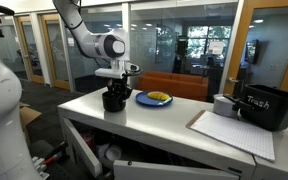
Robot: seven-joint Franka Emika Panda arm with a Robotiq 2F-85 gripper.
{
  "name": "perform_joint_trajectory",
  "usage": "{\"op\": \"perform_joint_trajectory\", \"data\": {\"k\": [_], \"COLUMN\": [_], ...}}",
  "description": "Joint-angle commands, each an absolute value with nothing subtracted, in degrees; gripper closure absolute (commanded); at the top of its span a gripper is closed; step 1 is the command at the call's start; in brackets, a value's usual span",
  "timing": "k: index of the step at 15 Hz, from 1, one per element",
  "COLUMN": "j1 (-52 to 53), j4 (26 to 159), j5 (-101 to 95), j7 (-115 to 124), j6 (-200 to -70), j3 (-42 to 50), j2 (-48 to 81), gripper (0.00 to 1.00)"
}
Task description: Move slightly the black mug
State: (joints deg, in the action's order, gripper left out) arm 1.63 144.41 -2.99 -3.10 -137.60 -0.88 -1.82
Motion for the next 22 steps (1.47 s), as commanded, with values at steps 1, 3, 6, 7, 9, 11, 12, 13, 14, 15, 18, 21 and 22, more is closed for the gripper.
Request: {"op": "perform_joint_trajectory", "data": {"k": [1, 3, 6, 7, 9, 11, 12, 13, 14, 15, 18, 21, 22], "j1": [1.6, 1.5, 1.3, 1.3, 1.0, 0.6, 0.2, -0.3, -0.8, -1.5, -3.5, -5.6, -6.2], "j4": [145.3, 145.3, 144.7, 144.5, 143.9, 142.8, 142.3, 141.4, 140.6, 139.7, 136.6, 133.6, 132.8], "j5": [-3.0, -3.0, -2.6, -2.7, -1.9, -0.5, 0.0, 0.6, 0.9, 0.9, 0.6, -0.2, -0.2], "j7": [-3.8, -3.8, -3.9, -3.7, -4.1, -5.3, -5.6, -6.6, -7.3, -7.9, -9.2, -9.8, -9.9], "j6": [-139.3, -139.2, -138.6, -138.4, -137.3, -135.8, -135.2, -134.2, -133.2, -132.2, -128.6, -125.5, -124.8], "j3": [-1.1, -1.0, -0.8, -0.7, -0.3, 0.5, 1.0, 1.8, 2.6, 3.5, 6.2, 8.5, 9.1], "j2": [-2.3, -2.4, -3.0, -3.3, -3.8, -4.4, -4.8, -5.4, -5.9, -6.4, -7.6, -8.3, -8.3], "gripper": [0.89, 0.99, 1.00, 0.99, 0.99, 0.99, 0.99, 0.99, 0.99, 0.99, 0.99, 0.99, 0.99]}}
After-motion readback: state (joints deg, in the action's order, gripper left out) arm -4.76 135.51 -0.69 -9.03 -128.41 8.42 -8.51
